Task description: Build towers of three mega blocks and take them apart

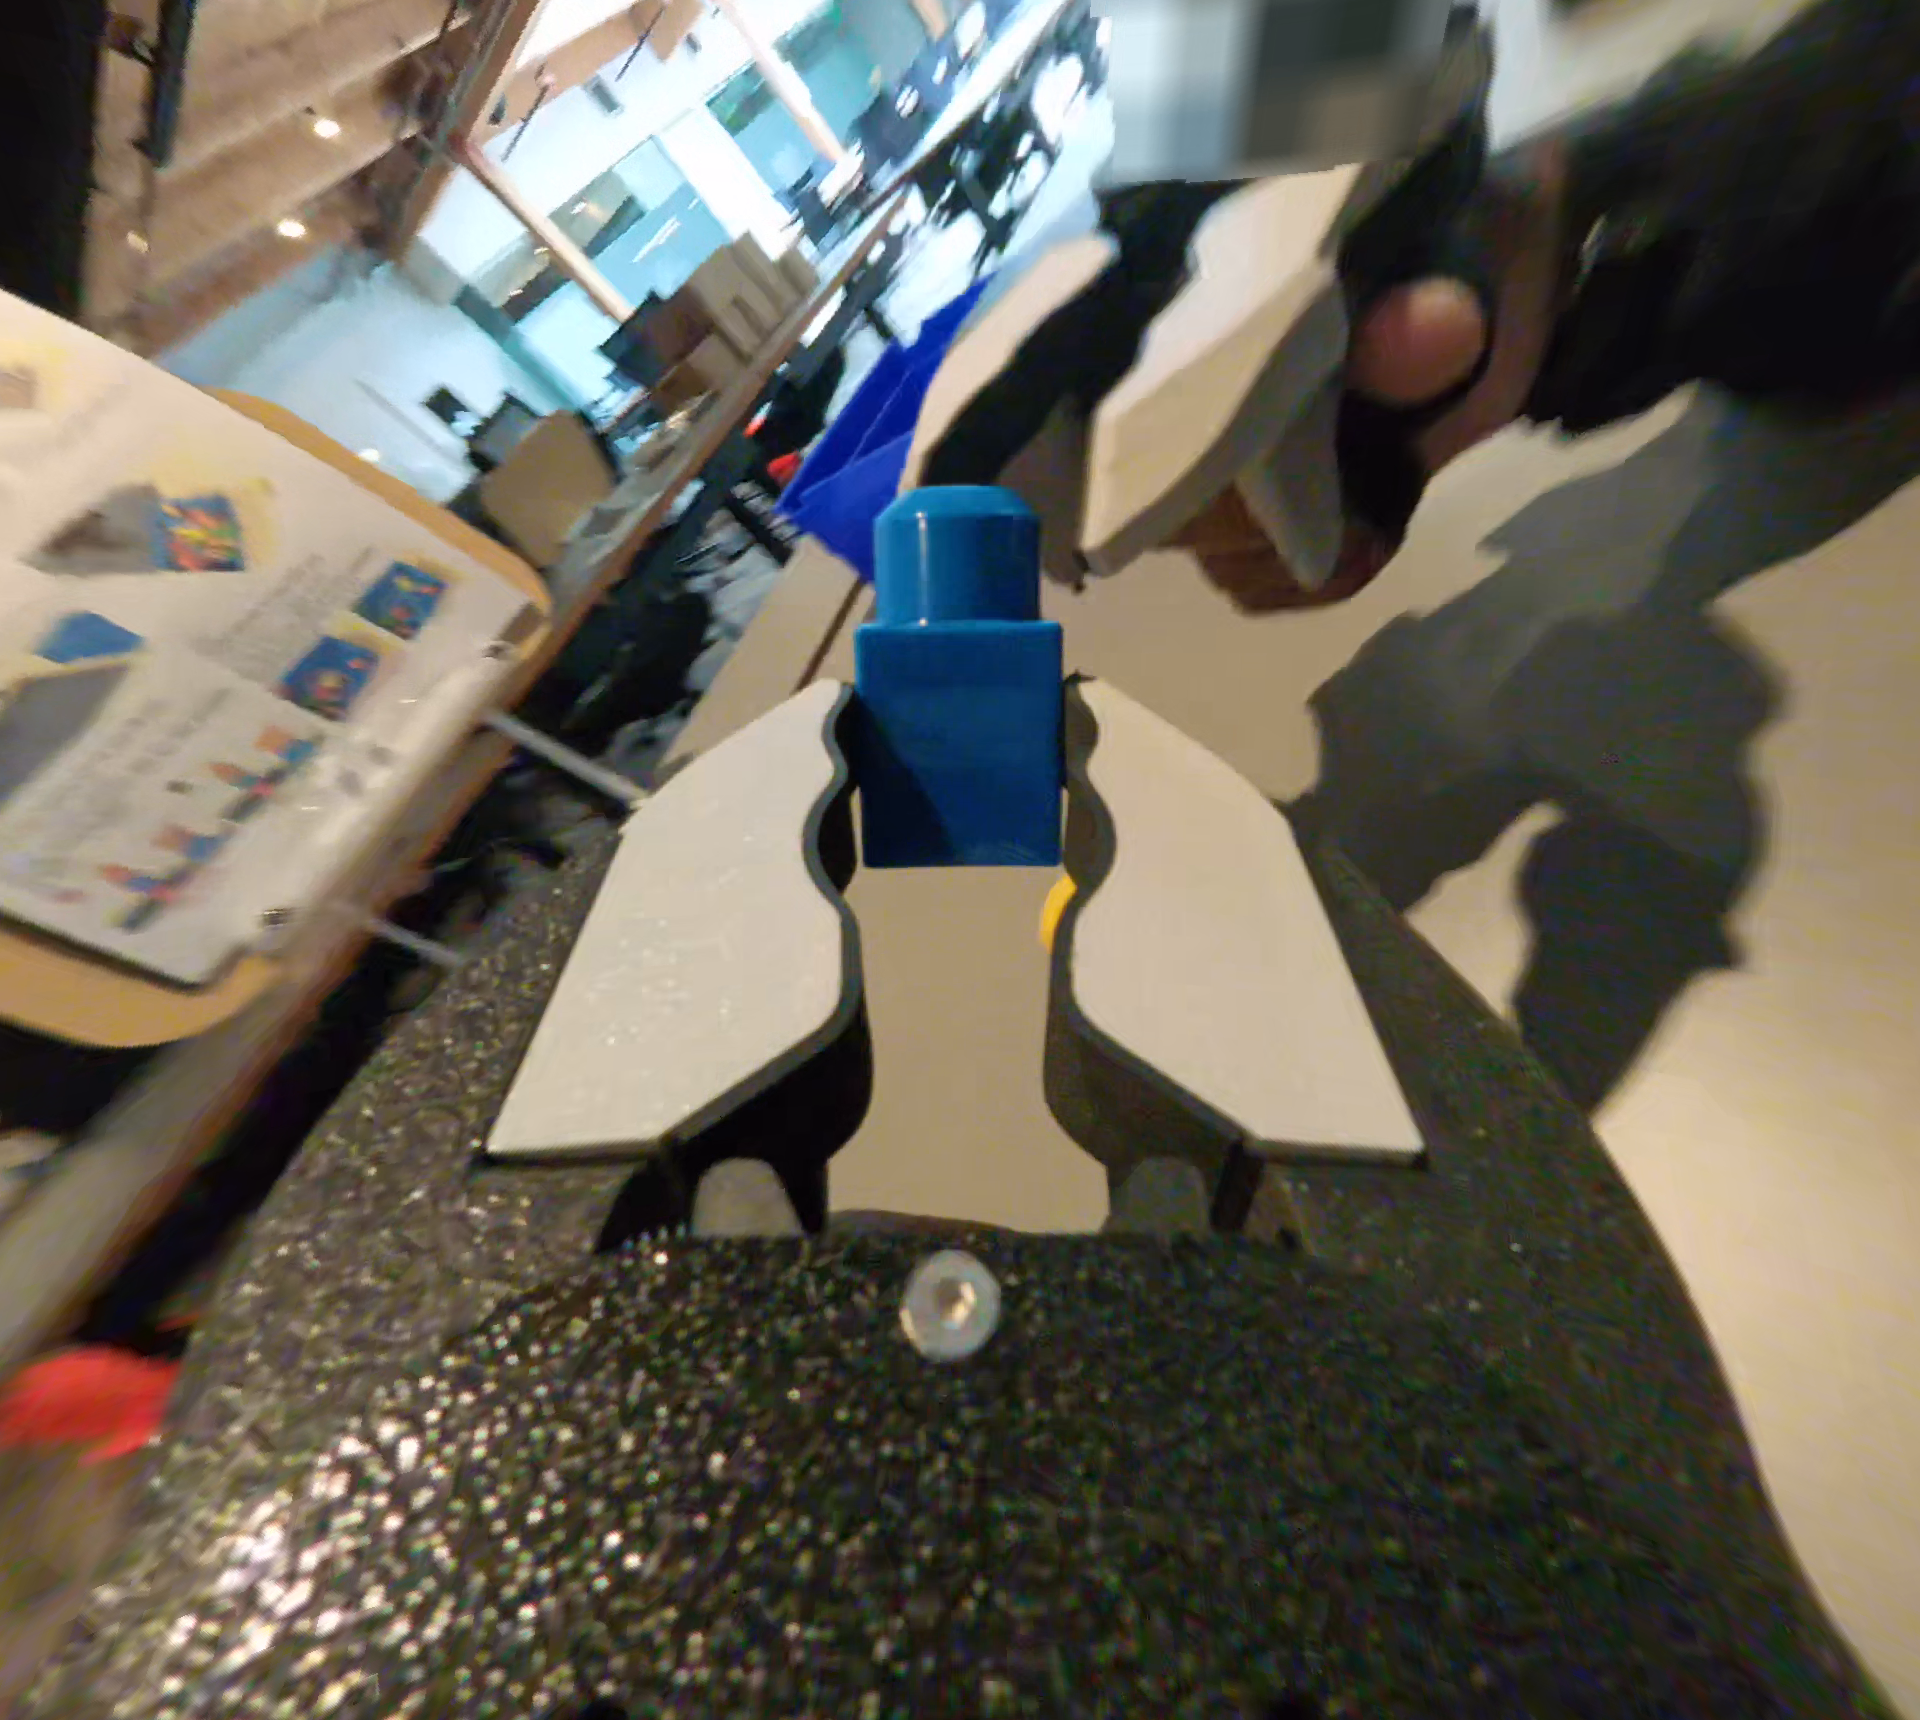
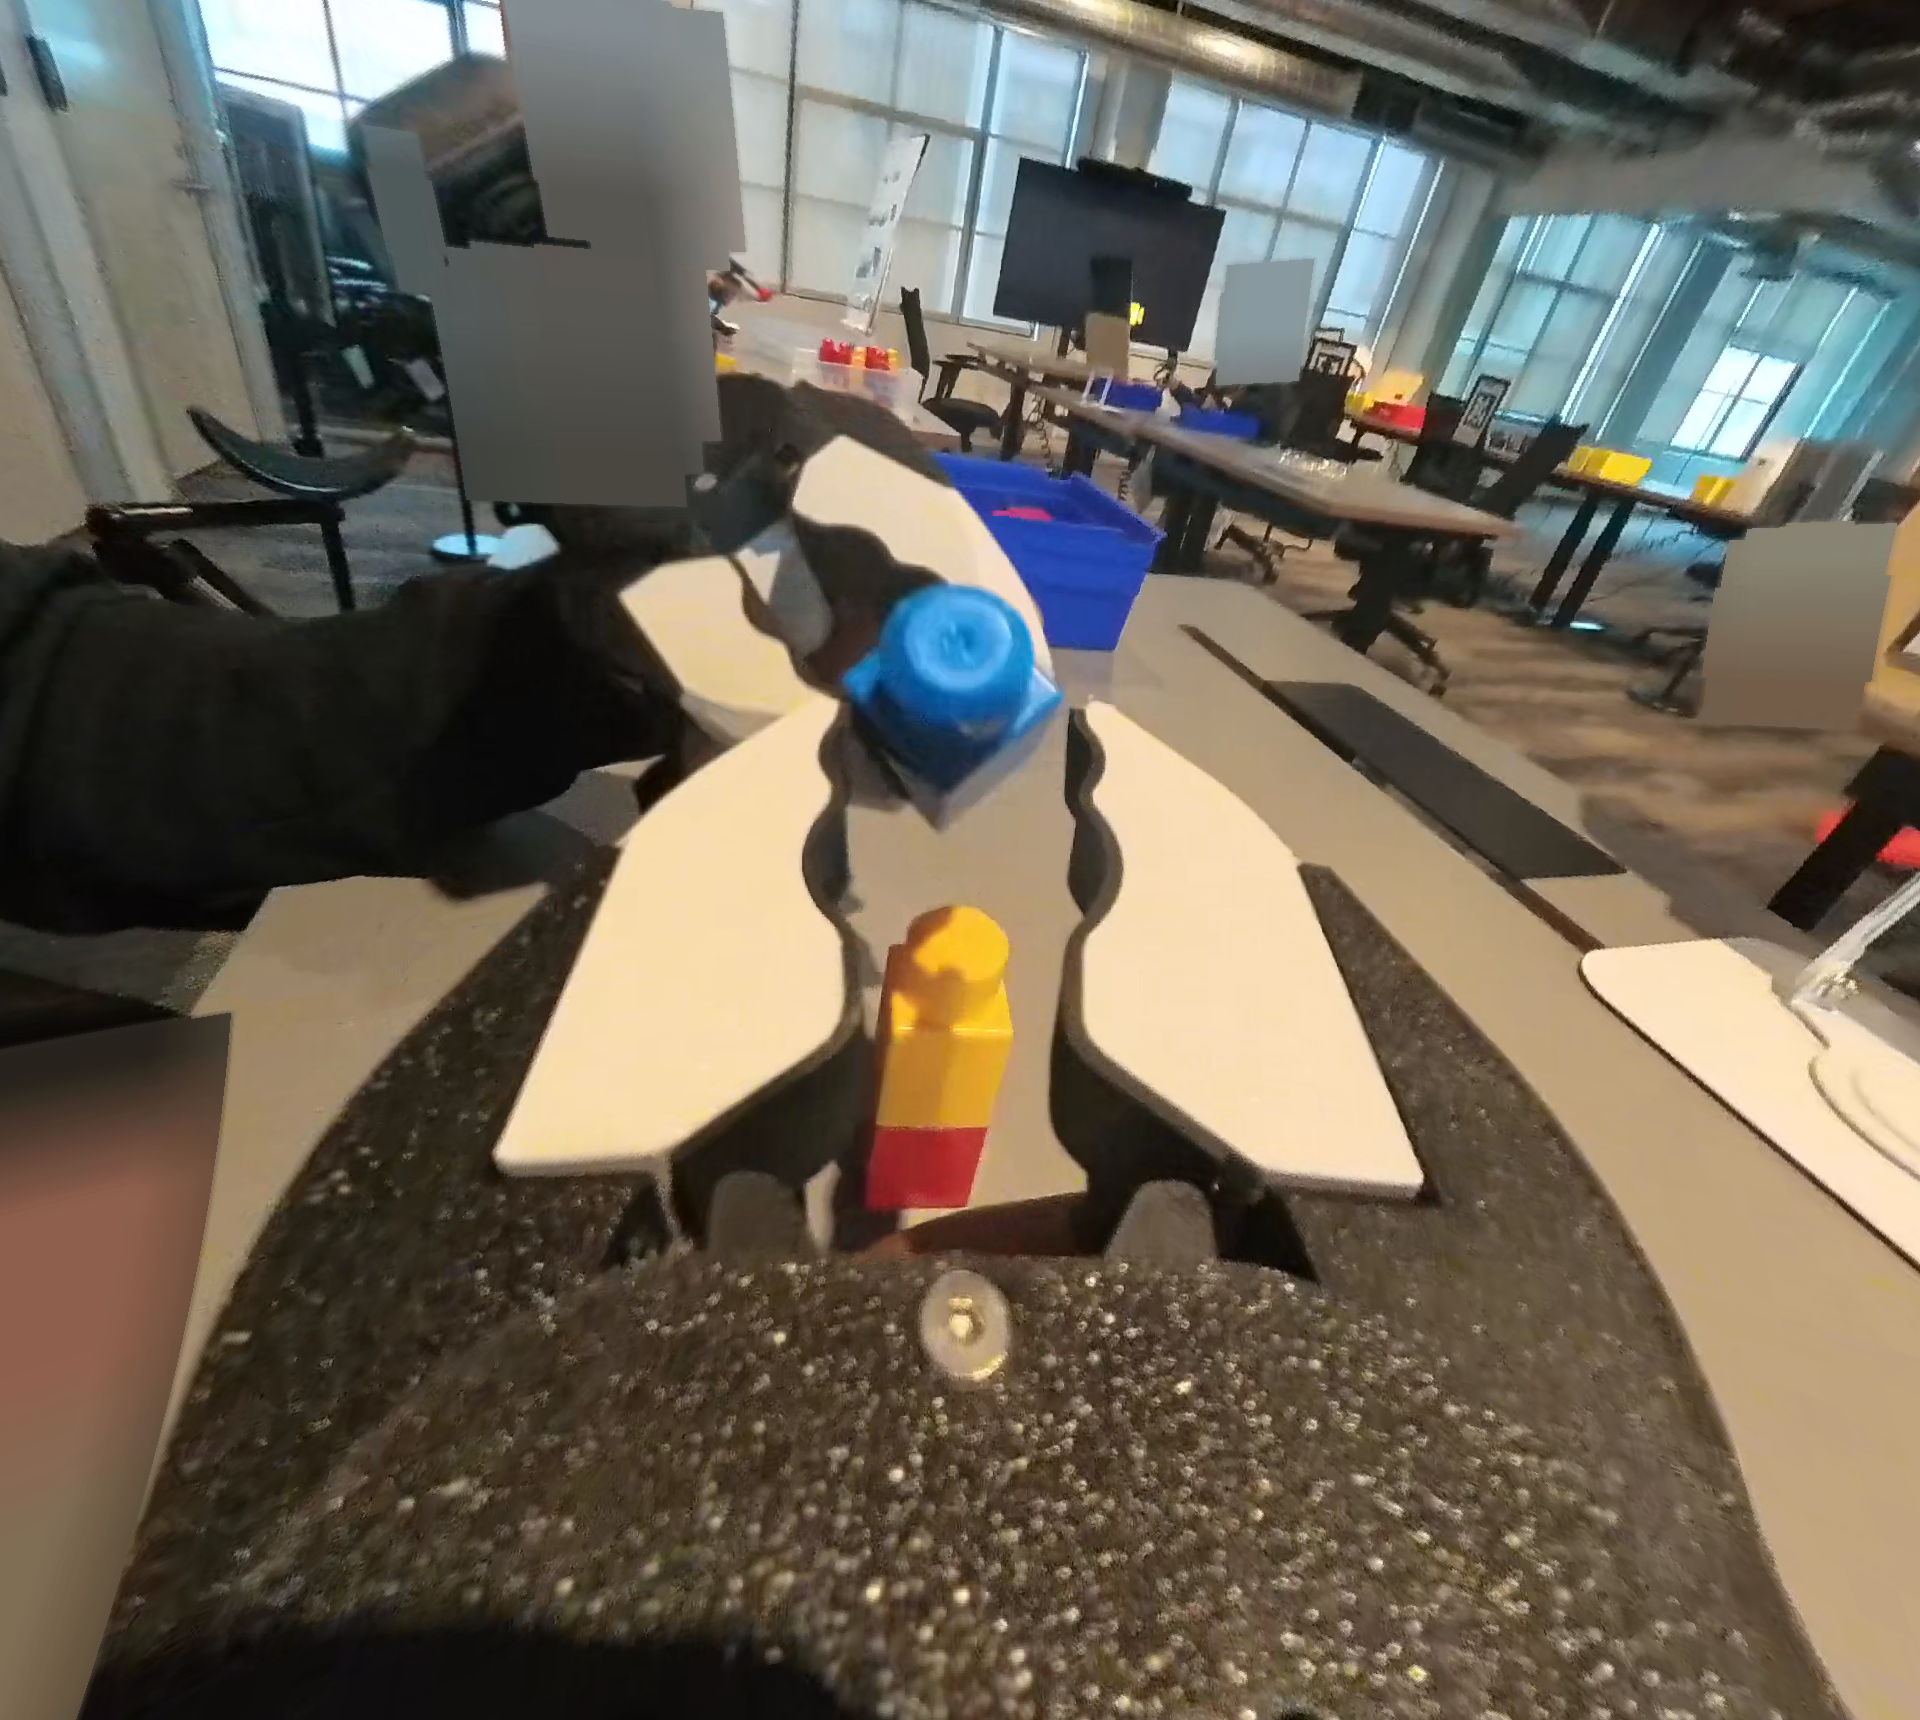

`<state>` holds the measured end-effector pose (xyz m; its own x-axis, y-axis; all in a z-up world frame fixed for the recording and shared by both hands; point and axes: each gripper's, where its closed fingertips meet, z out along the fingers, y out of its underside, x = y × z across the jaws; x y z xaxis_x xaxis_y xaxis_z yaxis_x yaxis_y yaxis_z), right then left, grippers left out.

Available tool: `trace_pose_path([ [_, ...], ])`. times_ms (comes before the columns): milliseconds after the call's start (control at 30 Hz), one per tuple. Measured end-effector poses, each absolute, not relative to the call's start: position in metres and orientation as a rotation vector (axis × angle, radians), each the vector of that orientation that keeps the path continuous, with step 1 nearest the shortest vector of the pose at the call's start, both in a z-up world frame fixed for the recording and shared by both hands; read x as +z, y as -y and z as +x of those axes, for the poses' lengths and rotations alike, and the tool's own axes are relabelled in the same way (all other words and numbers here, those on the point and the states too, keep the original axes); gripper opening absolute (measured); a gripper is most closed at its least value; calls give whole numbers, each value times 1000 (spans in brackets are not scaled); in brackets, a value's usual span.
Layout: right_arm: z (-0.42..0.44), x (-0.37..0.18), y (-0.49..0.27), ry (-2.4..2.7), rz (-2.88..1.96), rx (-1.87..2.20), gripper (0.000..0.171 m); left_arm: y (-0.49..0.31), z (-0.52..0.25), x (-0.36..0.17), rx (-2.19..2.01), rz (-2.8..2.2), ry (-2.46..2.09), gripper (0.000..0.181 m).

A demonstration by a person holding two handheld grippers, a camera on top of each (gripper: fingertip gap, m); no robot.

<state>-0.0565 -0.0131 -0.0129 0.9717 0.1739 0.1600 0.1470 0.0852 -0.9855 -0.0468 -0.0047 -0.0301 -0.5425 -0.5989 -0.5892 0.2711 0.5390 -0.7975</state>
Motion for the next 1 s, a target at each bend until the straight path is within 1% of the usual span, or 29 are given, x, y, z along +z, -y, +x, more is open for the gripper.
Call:
trace_pose_path([
  [100,-58,-14,13,273,-1475,23,39,9,-57,-24,-1400,-328,-1863,36],
  [267,-70,-16,12,314,-1455,69,40,16,-64,-25,-1640,-394,-1917,36],
  [500,-78,-18,13,343,-1458,125,34,26,-73,-34,-1777,-411,-2015,36],
  [667,-77,-24,11,371,-1510,65,33,23,-71,-42,-1698,-424,-2054,36],
  [867,-68,-38,6,335,-1628,50,33,10,-64,-48,-1445,-379,-2033,41],
  [1000,-72,-53,5,387,-1710,31,33,9,-68,-62,-1292,-298,-2106,37],
])
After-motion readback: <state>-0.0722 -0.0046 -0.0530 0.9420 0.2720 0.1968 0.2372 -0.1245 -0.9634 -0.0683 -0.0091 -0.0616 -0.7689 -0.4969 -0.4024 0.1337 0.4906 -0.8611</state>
